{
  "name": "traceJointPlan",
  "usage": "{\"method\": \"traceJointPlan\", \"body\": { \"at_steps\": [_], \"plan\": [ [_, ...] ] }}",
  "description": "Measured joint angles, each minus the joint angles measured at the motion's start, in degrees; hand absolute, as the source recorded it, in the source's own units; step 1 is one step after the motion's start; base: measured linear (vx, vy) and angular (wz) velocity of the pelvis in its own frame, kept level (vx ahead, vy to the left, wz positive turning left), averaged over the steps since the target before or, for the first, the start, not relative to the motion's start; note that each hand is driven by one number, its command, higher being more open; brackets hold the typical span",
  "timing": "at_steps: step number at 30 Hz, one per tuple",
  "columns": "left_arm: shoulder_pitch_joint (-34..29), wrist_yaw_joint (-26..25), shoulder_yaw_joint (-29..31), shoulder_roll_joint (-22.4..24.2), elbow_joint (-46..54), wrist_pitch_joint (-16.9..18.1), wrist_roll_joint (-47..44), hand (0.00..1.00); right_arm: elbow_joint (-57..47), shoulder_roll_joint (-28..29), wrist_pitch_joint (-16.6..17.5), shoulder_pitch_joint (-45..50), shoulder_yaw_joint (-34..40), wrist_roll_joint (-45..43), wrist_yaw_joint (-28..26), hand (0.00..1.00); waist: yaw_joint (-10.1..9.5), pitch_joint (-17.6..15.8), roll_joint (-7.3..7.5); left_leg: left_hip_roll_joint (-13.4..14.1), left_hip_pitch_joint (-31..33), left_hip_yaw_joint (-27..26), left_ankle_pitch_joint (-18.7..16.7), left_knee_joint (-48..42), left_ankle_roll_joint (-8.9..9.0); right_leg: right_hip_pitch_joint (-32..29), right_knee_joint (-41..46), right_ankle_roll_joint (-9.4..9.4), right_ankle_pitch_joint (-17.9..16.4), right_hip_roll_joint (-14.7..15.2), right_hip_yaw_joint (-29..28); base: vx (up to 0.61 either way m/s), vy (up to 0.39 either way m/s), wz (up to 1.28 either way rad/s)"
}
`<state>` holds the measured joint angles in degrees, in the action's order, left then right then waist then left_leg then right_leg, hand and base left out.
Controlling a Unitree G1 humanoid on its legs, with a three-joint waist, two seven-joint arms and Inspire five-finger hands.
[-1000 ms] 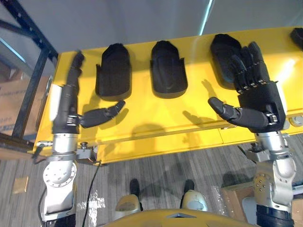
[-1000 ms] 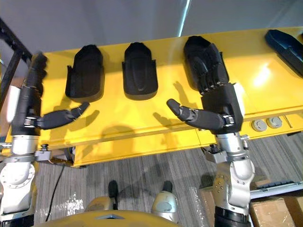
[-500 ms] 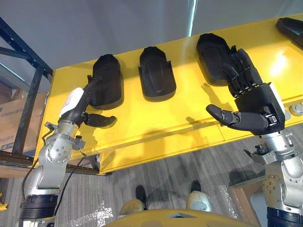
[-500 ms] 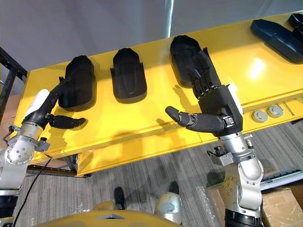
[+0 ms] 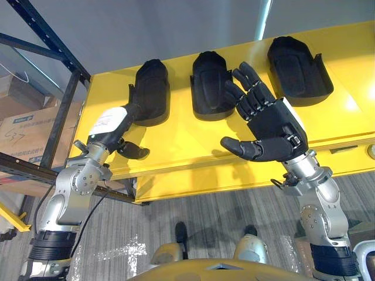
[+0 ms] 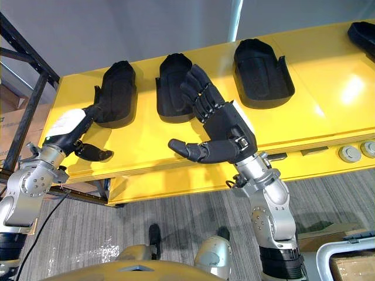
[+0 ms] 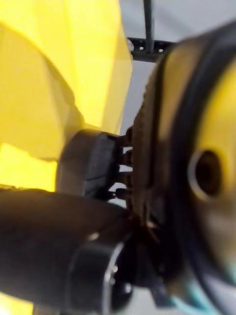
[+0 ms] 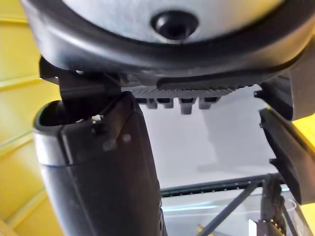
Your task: Walk over and take three plastic housings, then place them on the shelf
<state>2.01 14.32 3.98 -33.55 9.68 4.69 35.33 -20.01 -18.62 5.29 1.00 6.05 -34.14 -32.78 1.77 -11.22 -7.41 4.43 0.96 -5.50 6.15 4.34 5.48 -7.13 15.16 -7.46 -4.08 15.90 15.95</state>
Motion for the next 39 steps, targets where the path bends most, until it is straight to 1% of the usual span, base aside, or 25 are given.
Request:
{"method": "traceJointPlan", "body": {
  "at_steps": [4, 9, 12, 15, 20, 22, 28, 30, 39],
  "plan": [
    [0.5, 3.0, 0.1, -1.7, 1.1, 0.1, 1.2, 1.00, 1.4, 0.0, -1.1, 0.0, -0.1, 0.0, 0.2, 1.00, -0.02, 0.0, 0.06, 0.0, -0.1, 0.3, 0.1, 0.0, 0.04, 0.1, 0.2, 0.00, 0.0, 0.0, 0.3, -0.01, -0.009, 0.02],
    [1.0, 7.0, 0.1, -1.8, 2.1, 0.5, 1.4, 1.00, 1.8, 0.0, -1.2, 0.1, -0.3, 0.0, 0.2, 1.00, -0.07, -0.1, 0.11, 0.1, 0.0, 0.7, 0.3, 0.1, 0.09, 0.2, 0.4, 0.00, 0.0, 0.0, 0.9, -0.01, -0.017, 0.04],
    [2.1, 9.9, 0.1, -2.4, 2.1, 0.3, 1.4, 1.00, 1.8, 0.1, -1.2, 0.1, -0.8, 0.0, 0.2, 1.00, -0.12, -0.2, 0.28, 0.1, 0.0, 0.8, 0.4, 0.2, 0.11, 0.2, 0.4, 0.01, 0.0, 0.0, 0.9, 0.00, 0.000, 0.00],
    [2.8, 11.7, 0.1, -2.9, 2.1, -0.1, 1.4, 1.00, 1.8, 0.2, -1.6, 0.1, -1.2, 0.0, 0.0, 1.00, -0.10, -0.3, 0.52, 0.1, -0.1, 0.7, 0.5, 0.2, 0.10, 0.2, 0.4, 0.00, 0.0, 0.0, 0.9, 0.00, 0.000, 0.00],
    [3.3, 16.2, 1.4, -3.1, 2.1, -2.6, 1.2, 1.00, 1.8, 0.3, -2.4, 0.1, -1.1, 0.0, 0.0, 1.00, -0.10, -0.4, 0.68, 0.2, -0.1, 0.7, 0.5, 0.4, 0.13, 0.3, 0.2, -0.32, 0.2, -0.1, 0.9, 0.00, 0.000, 0.00],
    [4.4, 18.5, 1.5, -3.1, 2.0, -3.6, 1.1, 1.00, 1.8, 0.3, -2.5, -0.1, -1.1, 0.0, 0.0, 1.00, -0.21, -0.6, 0.96, 0.2, -0.2, 0.8, 0.5, 0.4, 0.13, 0.5, 0.1, -0.40, 0.3, -0.1, 1.0, 0.00, 0.000, 0.00],
    [5.0, 20.2, 2.7, -3.1, 1.4, -3.6, 0.8, 1.00, 1.8, 0.5, -3.0, -0.8, -1.1, 0.0, 0.0, 1.00, -0.08, -1.0, 1.67, 0.2, -0.6, 0.8, 0.5, 0.4, 0.14, 1.1, -0.4, -0.57, 0.5, -0.1, 1.0, 0.00, 0.000, 0.00],
    [5.0, 20.2, 2.8, -3.1, 1.1, -3.6, 0.7, 1.00, 1.8, 0.5, -3.4, -0.9, -1.1, 0.0, 0.0, 1.00, -0.11, -1.0, 1.68, 0.2, -0.6, 0.8, 0.5, 0.4, 0.14, 1.2, -0.4, -0.58, 0.5, -0.1, 1.0, 0.00, 0.000, 0.00],
    [5.0, 20.9, 4.7, -3.1, -0.4, -3.4, -0.5, 1.00, 1.8, 0.6, -3.4, -0.8, -1.1, 0.0, -0.1, 1.00, -0.09, -1.0, 1.73, 0.4, -0.5, 0.7, 0.5, 0.4, 0.14, 1.6, -1.6, -0.64, 1.2, -0.5, 1.0, 0.00, 0.000, 0.00]
  ]
}}
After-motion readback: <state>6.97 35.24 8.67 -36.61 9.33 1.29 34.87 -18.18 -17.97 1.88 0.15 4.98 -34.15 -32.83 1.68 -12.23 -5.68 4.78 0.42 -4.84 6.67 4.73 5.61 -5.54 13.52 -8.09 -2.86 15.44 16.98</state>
